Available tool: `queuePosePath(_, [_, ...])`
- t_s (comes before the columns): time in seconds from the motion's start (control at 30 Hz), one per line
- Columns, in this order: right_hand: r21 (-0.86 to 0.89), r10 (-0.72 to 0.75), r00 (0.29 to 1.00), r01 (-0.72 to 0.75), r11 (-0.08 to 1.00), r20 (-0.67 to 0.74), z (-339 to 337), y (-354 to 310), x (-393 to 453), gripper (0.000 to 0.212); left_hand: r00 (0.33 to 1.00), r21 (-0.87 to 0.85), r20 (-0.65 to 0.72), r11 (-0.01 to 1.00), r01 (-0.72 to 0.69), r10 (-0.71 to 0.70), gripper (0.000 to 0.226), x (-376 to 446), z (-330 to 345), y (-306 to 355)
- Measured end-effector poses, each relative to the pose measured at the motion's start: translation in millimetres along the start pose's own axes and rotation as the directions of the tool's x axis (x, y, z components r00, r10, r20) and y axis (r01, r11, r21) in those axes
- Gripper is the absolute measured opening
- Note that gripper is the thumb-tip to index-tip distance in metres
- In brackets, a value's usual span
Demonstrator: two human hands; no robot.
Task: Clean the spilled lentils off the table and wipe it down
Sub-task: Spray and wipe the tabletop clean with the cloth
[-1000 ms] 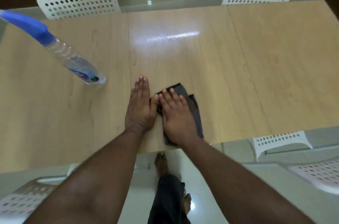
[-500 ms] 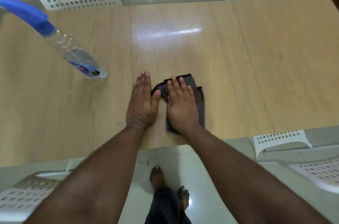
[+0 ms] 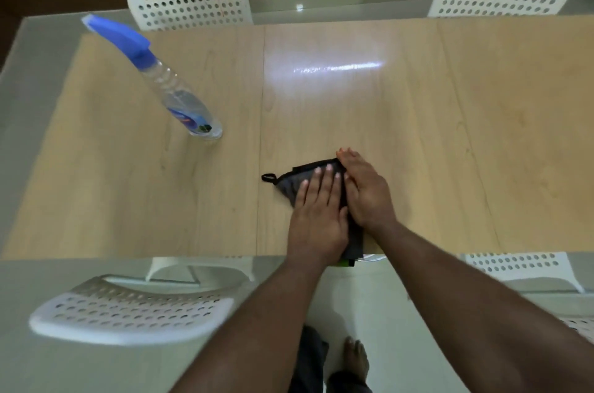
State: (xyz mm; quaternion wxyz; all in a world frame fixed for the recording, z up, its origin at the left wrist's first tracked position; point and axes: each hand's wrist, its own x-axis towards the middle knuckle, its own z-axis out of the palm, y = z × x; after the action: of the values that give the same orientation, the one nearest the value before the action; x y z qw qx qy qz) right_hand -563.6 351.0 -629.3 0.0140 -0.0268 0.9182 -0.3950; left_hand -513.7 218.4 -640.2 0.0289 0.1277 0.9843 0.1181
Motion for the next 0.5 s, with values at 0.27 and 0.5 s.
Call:
queuePosePath(0.27, [-0.148, -0.115, 0.993, 0.110, 0.983, -0.029, 13.4, 13.1, 2.1, 0.058, 0.979, 0.064, -0.051, 0.977, 0.202, -0.199, 0.074, 45.3, -0.8, -31.8])
queuePosePath(0.5, [-0.418, -0.164, 0.983, 0.183, 0.890, 0.082, 17.3, 4.2, -5.8, 0.059, 0.941, 0.031, -0.028, 0.941, 0.337, -0.337, 0.073, -67.8, -1.7, -6.7])
